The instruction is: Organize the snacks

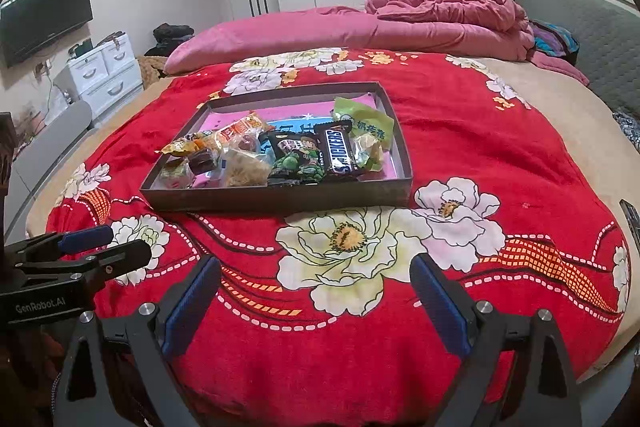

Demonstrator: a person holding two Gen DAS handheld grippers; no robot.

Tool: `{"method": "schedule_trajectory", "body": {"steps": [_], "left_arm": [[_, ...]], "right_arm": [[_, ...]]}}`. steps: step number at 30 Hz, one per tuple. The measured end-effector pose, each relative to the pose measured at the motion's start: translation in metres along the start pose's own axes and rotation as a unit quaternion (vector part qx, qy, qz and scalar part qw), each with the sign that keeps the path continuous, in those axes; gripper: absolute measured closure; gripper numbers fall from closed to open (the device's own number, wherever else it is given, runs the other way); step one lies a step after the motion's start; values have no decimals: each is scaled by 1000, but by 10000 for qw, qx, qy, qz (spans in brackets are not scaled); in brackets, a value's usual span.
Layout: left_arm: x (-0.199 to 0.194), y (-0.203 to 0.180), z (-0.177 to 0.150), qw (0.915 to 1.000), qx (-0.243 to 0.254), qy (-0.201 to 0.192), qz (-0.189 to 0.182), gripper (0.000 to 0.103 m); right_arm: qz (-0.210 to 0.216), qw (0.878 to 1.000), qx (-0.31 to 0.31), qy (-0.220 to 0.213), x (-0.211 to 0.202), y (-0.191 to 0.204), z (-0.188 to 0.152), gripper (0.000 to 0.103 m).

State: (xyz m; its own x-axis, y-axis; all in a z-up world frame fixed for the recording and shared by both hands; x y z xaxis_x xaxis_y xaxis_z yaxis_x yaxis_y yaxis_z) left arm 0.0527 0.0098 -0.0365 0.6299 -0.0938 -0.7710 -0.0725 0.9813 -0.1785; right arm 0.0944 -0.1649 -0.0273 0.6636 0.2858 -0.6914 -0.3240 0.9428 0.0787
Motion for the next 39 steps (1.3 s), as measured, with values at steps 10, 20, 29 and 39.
{"method": "schedule_trajectory", "body": {"steps": [10,20,29,39], "left_arm": [[1,2,0,10000,-55,18,-5,25],[0,3,2,10000,-41,-20,49,25],[-2,4,4,9999,-12,-76,90,25],[-1,6,5,9998,-15,-83,183,25]], "right_arm": [[-5,10000,10,-2,0,0,0,7],[-11,10000,22,-3,-1,-1,1,7],[-36,10000,36,-8,-1,-2,1,7],[-67,10000,26,-2,1,-3,0,7]]}}
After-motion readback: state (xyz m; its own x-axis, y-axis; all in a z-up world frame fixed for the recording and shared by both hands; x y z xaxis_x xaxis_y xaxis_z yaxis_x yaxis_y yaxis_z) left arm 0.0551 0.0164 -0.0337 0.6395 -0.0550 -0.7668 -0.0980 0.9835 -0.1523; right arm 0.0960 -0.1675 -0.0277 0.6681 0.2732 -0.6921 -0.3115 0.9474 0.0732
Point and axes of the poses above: each gripper's, at about its wrist camera, not at the fingertips, and x roughly the way its jaws point, y to its left, z to its top, the point moved 4 cm from there along x, roughly the way its jaws point
